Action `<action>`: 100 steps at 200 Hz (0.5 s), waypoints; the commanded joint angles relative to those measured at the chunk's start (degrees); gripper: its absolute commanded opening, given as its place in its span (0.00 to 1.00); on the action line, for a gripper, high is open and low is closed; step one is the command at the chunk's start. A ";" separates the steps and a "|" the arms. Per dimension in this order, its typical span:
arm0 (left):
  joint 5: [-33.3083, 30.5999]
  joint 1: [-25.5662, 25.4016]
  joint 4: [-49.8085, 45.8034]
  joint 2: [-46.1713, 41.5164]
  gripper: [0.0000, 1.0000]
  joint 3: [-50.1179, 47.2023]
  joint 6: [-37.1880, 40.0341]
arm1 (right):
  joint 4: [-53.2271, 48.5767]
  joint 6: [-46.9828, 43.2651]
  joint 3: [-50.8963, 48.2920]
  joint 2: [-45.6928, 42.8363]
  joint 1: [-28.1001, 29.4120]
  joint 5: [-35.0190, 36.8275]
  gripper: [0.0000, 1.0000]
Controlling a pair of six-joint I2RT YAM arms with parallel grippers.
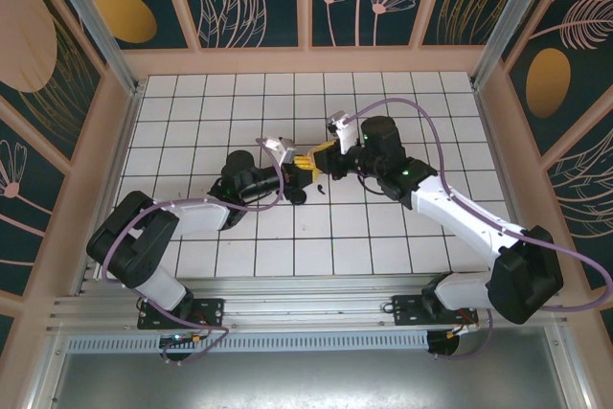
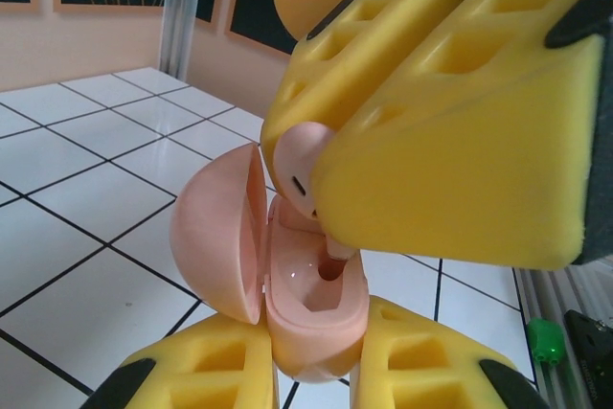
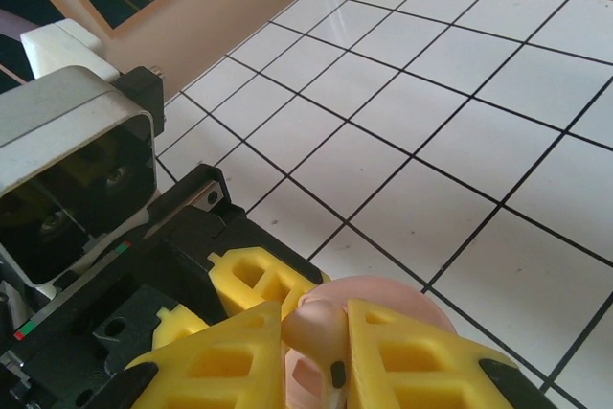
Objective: Insert the wireless bluetooth earbuds into the charging case
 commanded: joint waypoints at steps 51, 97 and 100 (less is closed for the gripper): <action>1.25 -0.37 -0.89 -0.75 0.10 2.59 1.46 | -6.88 -6.25 2.77 0.60 2.00 5.06 0.20; 1.26 -0.37 -2.57 -1.15 0.11 3.10 2.75 | -9.26 -7.57 2.99 0.14 2.09 3.97 0.22; 1.30 -0.37 -2.73 -1.15 0.11 3.16 2.84 | -9.28 -7.54 3.02 0.16 2.09 3.92 0.23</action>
